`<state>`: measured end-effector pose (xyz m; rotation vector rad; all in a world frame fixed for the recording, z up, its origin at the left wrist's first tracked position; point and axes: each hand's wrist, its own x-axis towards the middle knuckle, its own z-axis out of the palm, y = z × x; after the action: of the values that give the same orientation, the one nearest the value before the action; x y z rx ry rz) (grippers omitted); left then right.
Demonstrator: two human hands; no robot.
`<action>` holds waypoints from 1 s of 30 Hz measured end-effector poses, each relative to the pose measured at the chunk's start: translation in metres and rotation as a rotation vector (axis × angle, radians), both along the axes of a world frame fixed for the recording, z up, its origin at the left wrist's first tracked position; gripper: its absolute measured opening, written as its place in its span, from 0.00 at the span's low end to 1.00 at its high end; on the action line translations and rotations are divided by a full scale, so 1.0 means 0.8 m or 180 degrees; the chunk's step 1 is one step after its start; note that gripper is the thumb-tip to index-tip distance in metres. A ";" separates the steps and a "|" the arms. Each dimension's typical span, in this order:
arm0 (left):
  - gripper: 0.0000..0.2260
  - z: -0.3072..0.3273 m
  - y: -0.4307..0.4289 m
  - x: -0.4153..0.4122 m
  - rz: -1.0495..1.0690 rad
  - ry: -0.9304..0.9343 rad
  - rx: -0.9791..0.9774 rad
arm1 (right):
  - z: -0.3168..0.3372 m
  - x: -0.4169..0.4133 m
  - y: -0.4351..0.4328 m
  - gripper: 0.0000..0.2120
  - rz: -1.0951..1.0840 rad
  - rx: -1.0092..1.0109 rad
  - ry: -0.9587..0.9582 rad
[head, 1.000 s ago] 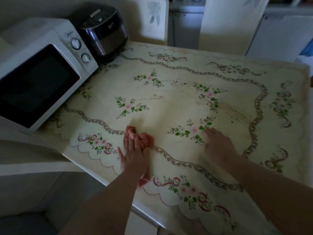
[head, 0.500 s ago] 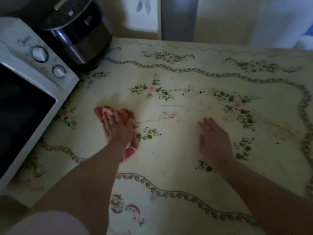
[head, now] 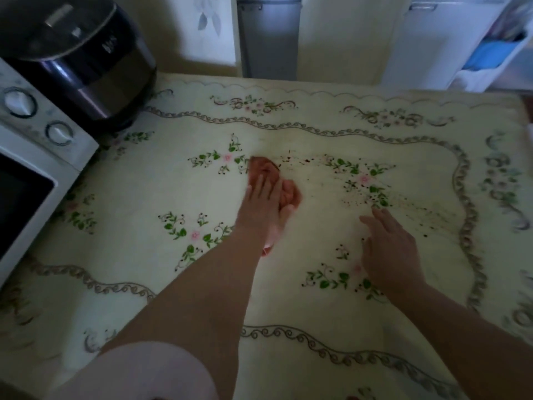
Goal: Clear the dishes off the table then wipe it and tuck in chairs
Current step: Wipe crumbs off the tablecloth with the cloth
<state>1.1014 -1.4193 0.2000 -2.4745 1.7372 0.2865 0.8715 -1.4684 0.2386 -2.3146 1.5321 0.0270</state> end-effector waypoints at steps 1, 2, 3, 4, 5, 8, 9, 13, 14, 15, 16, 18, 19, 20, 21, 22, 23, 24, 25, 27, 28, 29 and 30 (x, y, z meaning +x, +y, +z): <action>0.31 0.000 0.005 -0.016 -0.0095 0.0029 0.0027 | 0.001 -0.007 0.001 0.27 0.0012 0.0011 0.0015; 0.31 0.002 0.012 -0.033 -0.0162 0.0038 0.0054 | 0.004 -0.014 0.003 0.28 0.0039 0.0013 0.0010; 0.32 0.001 0.020 -0.051 -0.0200 0.0044 0.0064 | 0.006 -0.019 0.003 0.28 0.0075 0.0010 -0.0008; 0.32 0.001 0.032 -0.069 -0.0213 0.0046 0.0051 | 0.009 -0.023 0.005 0.28 0.0133 0.0010 -0.0024; 0.32 0.001 0.044 -0.085 -0.0221 0.0064 0.0034 | 0.012 -0.024 0.006 0.28 0.0193 0.0029 -0.0038; 0.32 0.002 0.087 -0.110 -0.0111 0.0099 0.0002 | 0.017 -0.018 0.014 0.30 0.0410 0.0217 -0.0120; 0.32 0.002 0.098 -0.110 0.0002 0.0089 -0.0020 | 0.017 -0.013 0.018 0.31 0.0478 0.0268 -0.0128; 0.31 0.005 0.124 -0.081 0.0563 -0.0007 0.0054 | 0.015 0.014 0.023 0.31 0.0740 0.0370 -0.0050; 0.31 0.004 0.128 -0.066 0.0685 -0.0038 0.0055 | 0.015 0.024 0.023 0.30 0.0768 0.0404 -0.0039; 0.31 0.005 0.131 -0.050 0.0821 -0.0047 0.0039 | 0.016 0.033 0.023 0.31 0.0783 0.0441 -0.0014; 0.31 0.004 0.133 -0.031 0.0971 -0.0057 0.0027 | 0.017 0.042 0.022 0.32 0.0795 0.0459 0.0014; 0.33 0.004 0.135 0.017 0.1284 -0.0091 0.0031 | 0.015 0.066 0.020 0.32 0.0804 0.0451 -0.0002; 0.33 0.004 0.135 0.042 0.1401 -0.0113 0.0038 | 0.013 0.080 0.019 0.31 0.0810 0.0429 -0.0037; 0.33 0.003 0.132 0.068 0.1467 -0.0136 0.0048 | 0.009 0.096 0.017 0.30 0.0814 0.0414 -0.0054; 0.33 0.003 0.129 0.091 0.1500 -0.0151 0.0051 | 0.006 0.111 0.015 0.30 0.0825 0.0407 -0.0067; 0.33 0.002 0.123 0.115 0.1529 -0.0163 0.0052 | 0.002 0.126 0.014 0.30 0.0816 0.0395 -0.0094; 0.33 0.001 0.117 0.139 0.1583 -0.0167 0.0045 | -0.002 0.143 0.014 0.29 0.0781 0.0361 -0.0132; 0.33 -0.002 0.108 0.164 0.1655 -0.0163 0.0023 | -0.006 0.160 0.012 0.29 0.0724 0.0298 -0.0186; 0.34 -0.003 0.100 0.185 0.1744 -0.0146 0.0020 | -0.008 0.172 0.010 0.28 0.0675 0.0227 -0.0227; 0.34 -0.005 0.083 0.219 0.1880 -0.0126 0.0082 | -0.010 0.187 0.003 0.27 0.0625 0.0094 -0.0171; 0.34 -0.006 0.074 0.231 0.1938 -0.0133 0.0105 | -0.010 0.189 -0.003 0.26 0.0608 0.0042 -0.0076; 0.34 -0.007 0.062 0.241 0.1998 -0.0109 0.0117 | -0.010 0.191 -0.010 0.26 0.0577 -0.0009 0.0028; 0.34 -0.007 0.048 0.249 0.2060 -0.0063 0.0113 | -0.010 0.190 -0.018 0.26 0.0545 -0.0052 0.0139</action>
<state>1.3008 -1.3807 0.1942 -2.9207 0.8600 0.3310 1.0238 -1.4829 0.2305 -2.4671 1.3546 0.1099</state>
